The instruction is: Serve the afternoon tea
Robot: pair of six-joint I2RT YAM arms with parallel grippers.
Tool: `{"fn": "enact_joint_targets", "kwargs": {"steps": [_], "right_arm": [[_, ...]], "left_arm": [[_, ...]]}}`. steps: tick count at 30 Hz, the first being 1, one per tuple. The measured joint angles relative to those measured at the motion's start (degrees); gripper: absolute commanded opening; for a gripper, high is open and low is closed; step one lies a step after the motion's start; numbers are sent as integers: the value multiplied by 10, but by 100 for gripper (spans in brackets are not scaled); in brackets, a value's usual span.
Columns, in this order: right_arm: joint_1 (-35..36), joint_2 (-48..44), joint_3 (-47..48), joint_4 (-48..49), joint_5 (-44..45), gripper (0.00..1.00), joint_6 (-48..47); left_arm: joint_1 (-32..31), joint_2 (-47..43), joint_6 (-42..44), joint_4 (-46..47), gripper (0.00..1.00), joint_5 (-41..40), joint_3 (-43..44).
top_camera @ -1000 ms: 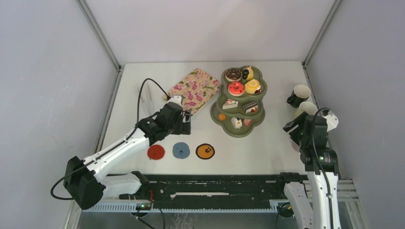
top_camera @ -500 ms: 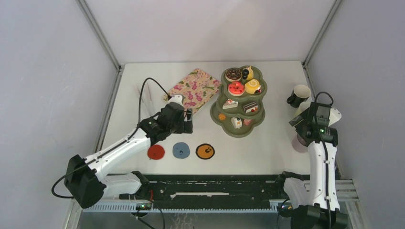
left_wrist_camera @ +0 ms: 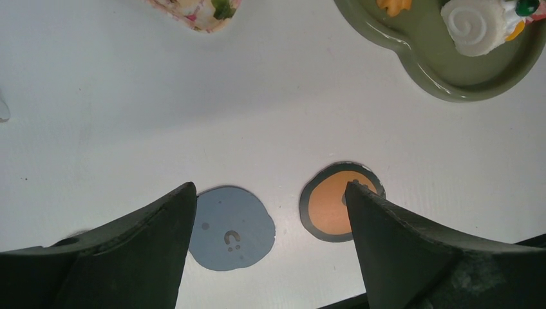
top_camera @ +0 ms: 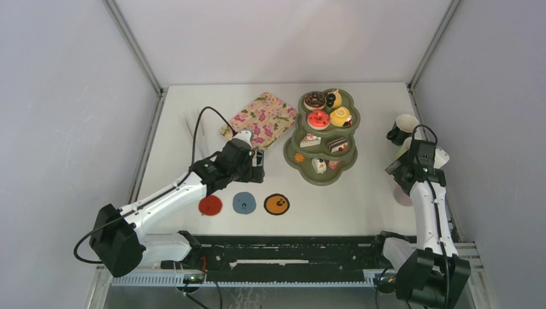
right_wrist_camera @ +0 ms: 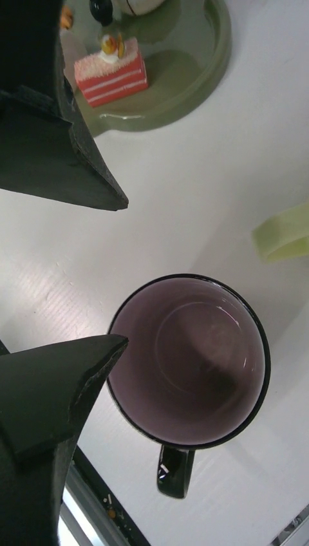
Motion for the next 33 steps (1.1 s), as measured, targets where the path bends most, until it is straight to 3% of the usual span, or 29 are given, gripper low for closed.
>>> {"fn": "enact_joint_targets", "kwargs": {"steps": [12, 22, 28, 33], "right_arm": [[-4, 44, -30, 52, -21, 0, -11], [-2, -17, -31, 7, -82, 0, 34], [42, -29, -31, -38, -89, 0, 177], [122, 14, -21, -56, -53, 0, 308]], "left_arm": [[0, -26, 0, 2, 89, 14, -19], [0, -26, 7, -10, 89, 13, -14], [0, -18, 27, -38, 89, -5, 17], [0, -16, 29, -40, 89, 3, 23]]}}
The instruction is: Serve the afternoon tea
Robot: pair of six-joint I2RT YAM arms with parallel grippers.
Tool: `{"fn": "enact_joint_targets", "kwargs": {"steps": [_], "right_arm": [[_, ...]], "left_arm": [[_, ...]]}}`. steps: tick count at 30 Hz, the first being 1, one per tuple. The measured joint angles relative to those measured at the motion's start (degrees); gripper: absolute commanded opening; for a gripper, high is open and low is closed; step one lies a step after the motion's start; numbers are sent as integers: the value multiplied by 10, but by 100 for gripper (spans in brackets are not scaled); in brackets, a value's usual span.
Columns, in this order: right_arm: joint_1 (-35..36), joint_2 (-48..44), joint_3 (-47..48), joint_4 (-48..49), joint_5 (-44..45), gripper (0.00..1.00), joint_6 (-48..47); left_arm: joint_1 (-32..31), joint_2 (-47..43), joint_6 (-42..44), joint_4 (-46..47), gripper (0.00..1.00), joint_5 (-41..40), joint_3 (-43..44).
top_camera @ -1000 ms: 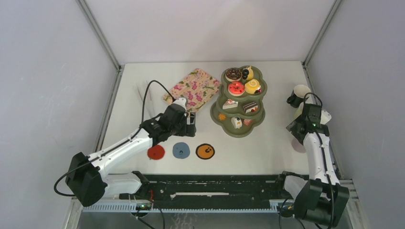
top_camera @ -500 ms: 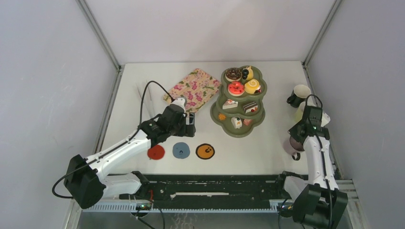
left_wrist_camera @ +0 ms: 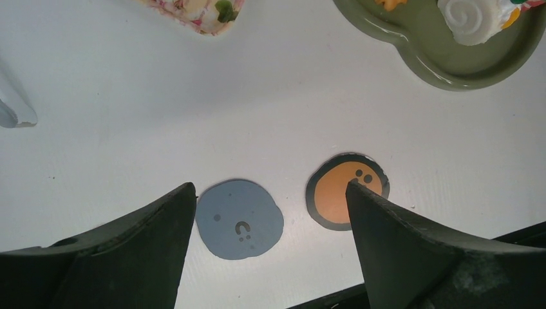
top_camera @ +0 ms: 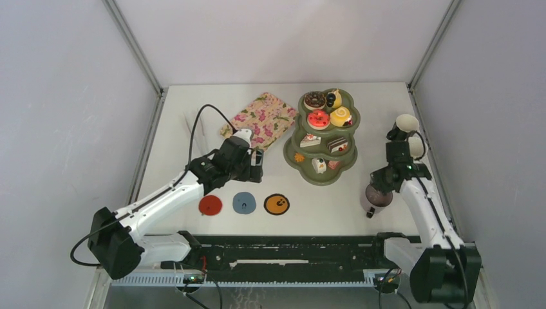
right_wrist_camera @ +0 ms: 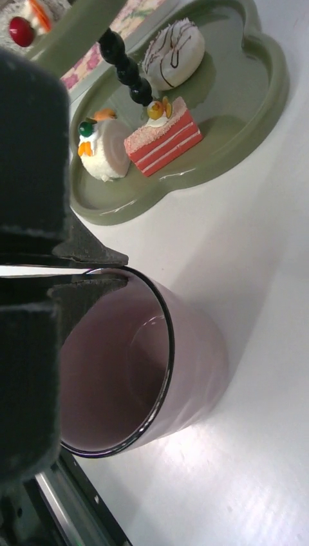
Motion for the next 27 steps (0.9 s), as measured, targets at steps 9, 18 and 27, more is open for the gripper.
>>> {"fn": "enact_joint_targets", "kwargs": {"steps": [9, 18, 27], "right_arm": [[75, 132, 67, 17, 15, 42, 118], [77, 73, 103, 3, 22, 71, 69], [-34, -155, 116, -24, 73, 97, -93]], "left_arm": [[0, 4, 6, -13, 91, 10, 2], [-49, -33, 36, -17, 91, 35, 20], [-197, 91, 23, 11, 90, 51, 132]]}}
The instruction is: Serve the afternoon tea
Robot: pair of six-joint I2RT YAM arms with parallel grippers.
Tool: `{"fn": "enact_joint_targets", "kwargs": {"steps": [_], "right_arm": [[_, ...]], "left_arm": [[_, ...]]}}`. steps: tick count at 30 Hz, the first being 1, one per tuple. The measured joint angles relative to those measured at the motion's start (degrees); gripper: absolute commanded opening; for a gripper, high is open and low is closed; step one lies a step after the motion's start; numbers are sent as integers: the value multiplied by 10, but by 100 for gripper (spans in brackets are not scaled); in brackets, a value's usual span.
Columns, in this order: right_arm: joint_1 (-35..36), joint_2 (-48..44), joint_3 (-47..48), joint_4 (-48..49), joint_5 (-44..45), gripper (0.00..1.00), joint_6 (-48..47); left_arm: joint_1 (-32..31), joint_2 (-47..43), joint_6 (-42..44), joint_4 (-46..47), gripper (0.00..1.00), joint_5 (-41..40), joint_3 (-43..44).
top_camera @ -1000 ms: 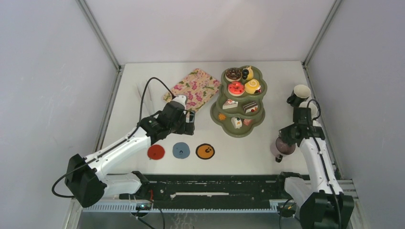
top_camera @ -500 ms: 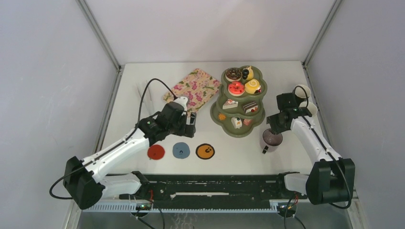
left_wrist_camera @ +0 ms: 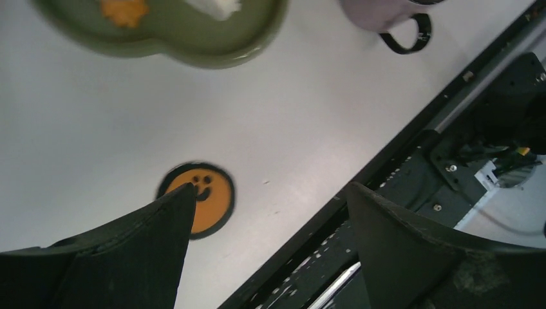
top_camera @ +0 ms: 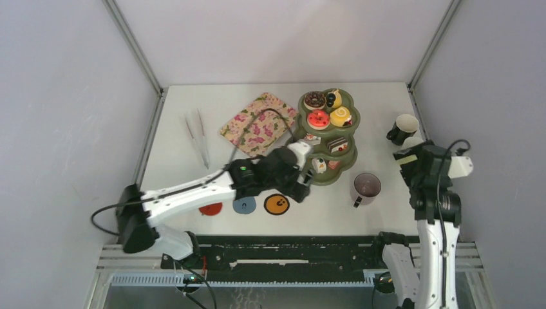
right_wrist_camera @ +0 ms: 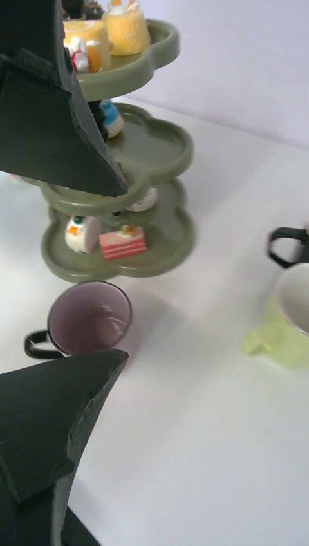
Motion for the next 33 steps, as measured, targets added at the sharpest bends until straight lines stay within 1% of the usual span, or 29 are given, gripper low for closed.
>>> {"fn": "enact_joint_targets", "kwargs": {"steps": [4, 7, 10, 16, 18, 25, 30, 33], "right_arm": [[-66, -37, 22, -10, 6, 98, -60], [-90, -24, 34, -13, 5, 99, -90], [-111, -5, 40, -21, 3, 99, -110], [-139, 5, 43, -33, -3, 99, -129], [-141, 3, 43, -34, -5, 99, -130], [-141, 0, 43, -37, -12, 99, -130], [-141, 0, 43, -38, -16, 99, -130], [-141, -1, 43, -39, -16, 99, -130]], "left_arm": [[-54, 127, -4, -3, 90, 0, 93], [-81, 222, -5, -7, 90, 0, 184], [-96, 296, -5, -21, 90, 0, 268], [-122, 413, -17, -64, 90, -10, 440], [-127, 439, -24, -77, 89, -15, 476], [-134, 509, -48, -118, 87, -16, 533], [-133, 542, -59, -138, 79, -24, 546], [-133, 569, -60, -144, 76, -30, 577]]}}
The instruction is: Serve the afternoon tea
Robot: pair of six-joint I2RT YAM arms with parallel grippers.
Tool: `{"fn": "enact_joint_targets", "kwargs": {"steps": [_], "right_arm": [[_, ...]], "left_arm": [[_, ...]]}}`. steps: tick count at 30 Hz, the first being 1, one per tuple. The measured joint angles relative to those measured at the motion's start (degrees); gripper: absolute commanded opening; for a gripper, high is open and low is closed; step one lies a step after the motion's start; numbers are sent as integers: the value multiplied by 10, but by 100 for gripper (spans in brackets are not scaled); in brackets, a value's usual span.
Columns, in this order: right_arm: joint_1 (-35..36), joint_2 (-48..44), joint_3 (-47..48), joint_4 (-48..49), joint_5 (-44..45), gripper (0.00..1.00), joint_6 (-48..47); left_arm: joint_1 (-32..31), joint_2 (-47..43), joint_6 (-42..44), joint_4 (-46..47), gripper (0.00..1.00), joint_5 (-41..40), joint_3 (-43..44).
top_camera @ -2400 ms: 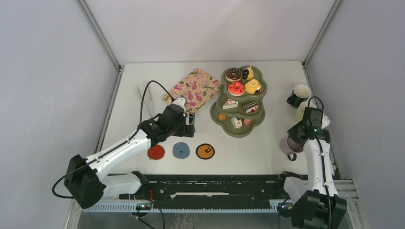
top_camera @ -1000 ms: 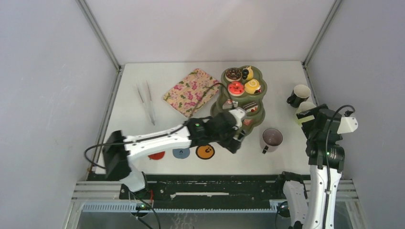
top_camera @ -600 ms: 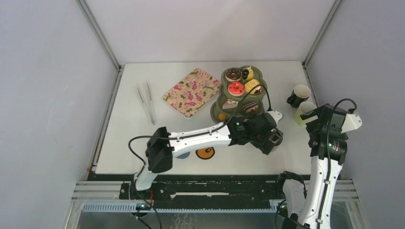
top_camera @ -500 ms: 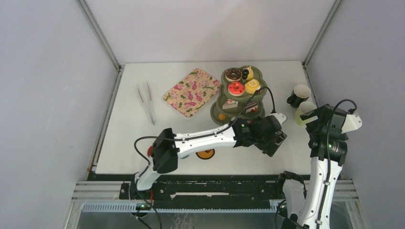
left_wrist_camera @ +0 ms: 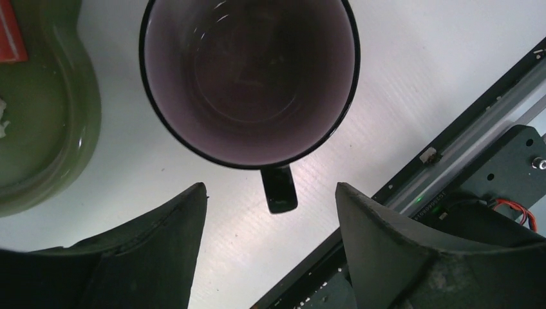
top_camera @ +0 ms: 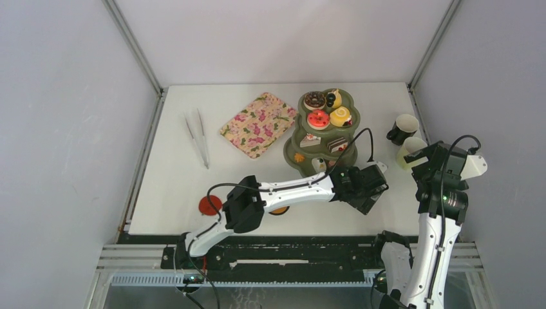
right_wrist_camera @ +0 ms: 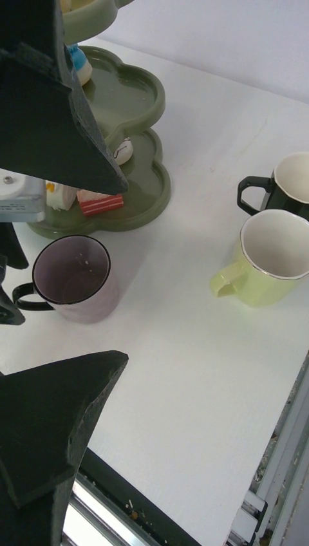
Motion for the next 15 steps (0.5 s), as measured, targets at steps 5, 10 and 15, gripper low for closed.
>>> {"fn": "enact_joint_targets", "kwargs": {"steps": [5, 10, 15], "right_arm": [[0, 0, 0, -2, 0, 99, 0], [0, -1, 0, -3, 0, 98, 0], [0, -7, 0, -3, -2, 98, 0]], "left_arm": [[0, 19, 0, 1, 66, -2, 20], [2, 35, 1, 2, 50, 2, 37], [7, 42, 0, 8, 25, 15, 38]]}}
